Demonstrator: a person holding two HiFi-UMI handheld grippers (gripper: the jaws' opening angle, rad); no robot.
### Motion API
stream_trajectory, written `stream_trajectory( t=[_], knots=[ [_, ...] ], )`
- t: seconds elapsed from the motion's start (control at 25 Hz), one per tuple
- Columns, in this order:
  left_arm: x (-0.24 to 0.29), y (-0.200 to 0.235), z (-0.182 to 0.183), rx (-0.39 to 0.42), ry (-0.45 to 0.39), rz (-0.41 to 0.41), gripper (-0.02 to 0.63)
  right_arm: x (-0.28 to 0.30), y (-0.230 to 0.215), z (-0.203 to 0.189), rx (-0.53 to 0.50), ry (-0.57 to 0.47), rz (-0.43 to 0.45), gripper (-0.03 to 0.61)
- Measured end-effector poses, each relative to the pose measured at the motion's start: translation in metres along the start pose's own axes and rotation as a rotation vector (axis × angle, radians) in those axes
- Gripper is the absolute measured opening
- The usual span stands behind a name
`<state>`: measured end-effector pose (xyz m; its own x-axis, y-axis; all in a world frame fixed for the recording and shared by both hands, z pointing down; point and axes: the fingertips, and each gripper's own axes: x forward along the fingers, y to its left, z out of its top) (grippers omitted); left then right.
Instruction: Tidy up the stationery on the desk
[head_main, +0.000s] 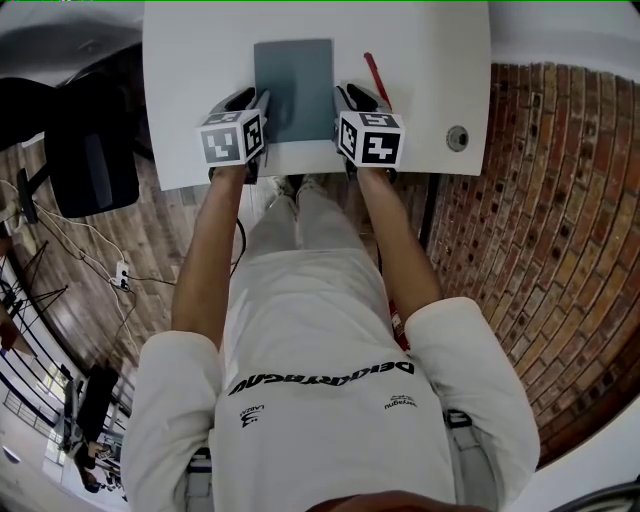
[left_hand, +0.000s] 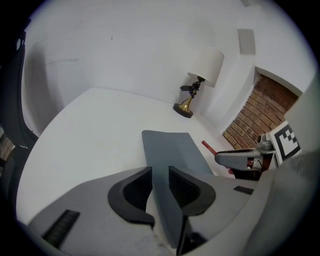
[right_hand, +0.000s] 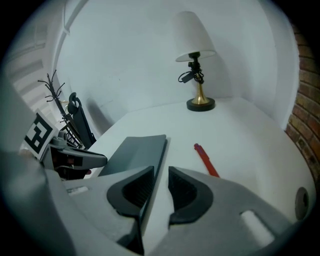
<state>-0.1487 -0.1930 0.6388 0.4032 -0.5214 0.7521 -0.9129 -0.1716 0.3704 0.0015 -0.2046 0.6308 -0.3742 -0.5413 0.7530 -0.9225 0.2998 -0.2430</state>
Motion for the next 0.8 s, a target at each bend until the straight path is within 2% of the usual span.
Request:
stream_trajectory(
  t=[0.32,0.6,0.8],
  knots=[
    [-0.017,-0.006,0.011,0.043,-0.106,0.028,-0.001,-0.012,-0.036,0.006,-0.122,-0.010,-0.077,0.095],
    [-0.043,-0.017,0.021,0.059,-0.211,0.037,-0.003,-0.015,-0.071,0.009,-0.194,-0.001,-0.128,0.095],
    [-0.063,-0.033,0.027,0.119,-0.275,0.018,-0.002,-0.007,-0.082,0.002,-0.244,0.054,-0.128,0.094]
  ],
)
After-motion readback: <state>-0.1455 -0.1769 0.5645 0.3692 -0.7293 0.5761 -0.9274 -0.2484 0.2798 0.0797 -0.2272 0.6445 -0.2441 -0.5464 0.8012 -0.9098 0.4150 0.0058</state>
